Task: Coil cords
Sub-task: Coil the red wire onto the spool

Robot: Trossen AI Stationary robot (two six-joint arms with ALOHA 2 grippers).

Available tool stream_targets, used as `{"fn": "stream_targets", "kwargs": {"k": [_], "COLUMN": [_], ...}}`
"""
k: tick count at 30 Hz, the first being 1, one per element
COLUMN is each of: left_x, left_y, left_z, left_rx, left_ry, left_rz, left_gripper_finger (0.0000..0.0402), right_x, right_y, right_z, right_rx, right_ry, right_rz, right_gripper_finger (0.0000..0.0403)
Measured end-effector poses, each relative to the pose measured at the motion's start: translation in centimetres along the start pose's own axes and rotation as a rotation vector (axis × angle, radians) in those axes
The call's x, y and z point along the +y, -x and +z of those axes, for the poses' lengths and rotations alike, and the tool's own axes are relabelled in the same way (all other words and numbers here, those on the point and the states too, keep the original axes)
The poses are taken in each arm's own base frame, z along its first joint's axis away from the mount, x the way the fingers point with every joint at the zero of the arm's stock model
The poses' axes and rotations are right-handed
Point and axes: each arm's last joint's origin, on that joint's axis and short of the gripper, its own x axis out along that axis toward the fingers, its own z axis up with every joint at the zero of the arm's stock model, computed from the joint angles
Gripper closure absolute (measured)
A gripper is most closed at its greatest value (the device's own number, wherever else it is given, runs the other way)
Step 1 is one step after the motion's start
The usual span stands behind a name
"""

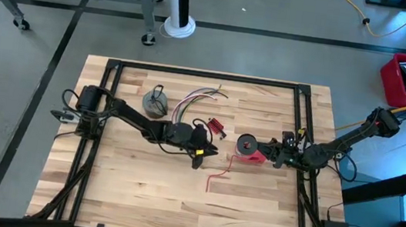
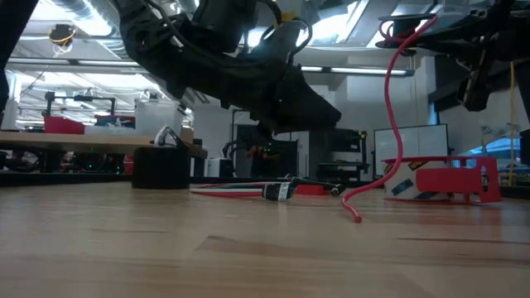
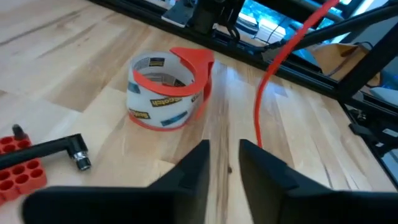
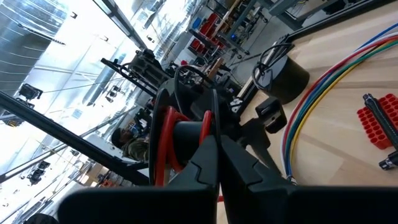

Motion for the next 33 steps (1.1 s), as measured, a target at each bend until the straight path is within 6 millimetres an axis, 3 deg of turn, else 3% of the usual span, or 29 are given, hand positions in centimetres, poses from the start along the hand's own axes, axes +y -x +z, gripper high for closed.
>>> {"fn": "stream_targets", "kwargs": {"k": [7, 11, 15, 20, 27, 33], "left_x": [-0.2, -0.3, -0.5, -0.5, -0.7, -1.1], "left_y": [0.0, -0.5, -1.3, -3.1, -6.1, -6.6], "left_z": [0.1, -1.0, -1.6, -1.9, -1.7, -1.3], "left_rx": [-0.018, 0.005, -0.077, -0.123, -0.149, -0.141], "left_ry": [-0.047, -0.046, -0.049, -0.04, -0.048, -0.043], "left_rz": [-0.01, -0.013, -0.055, -0.073, -0.082, -0.084], "left_gripper_finger": [0.0263, 0.0263, 0.027, 0.0272, 0.0272, 0.0272], "right_x": [0.0, -0.1, 0.3, 0.6, 0.6, 0.6], "right_y": [0.0, 0.0, 0.0, 0.1, 0.1, 0.1], "right_z": [0.1, 0.3, 0.7, 0.9, 0.9, 0.9], "right_rx": [-0.017, -0.079, -0.12, -0.14, -0.14, -0.14], "right_ry": [0.0, -0.005, 0.01, 0.039, 0.043, 0.065], "right_rz": [-0.012, -0.053, -0.035, -0.014, -0.014, -0.015], "right_gripper_finger": [0.04, 0.04, 0.04, 0.04, 0.04, 0.04]}}
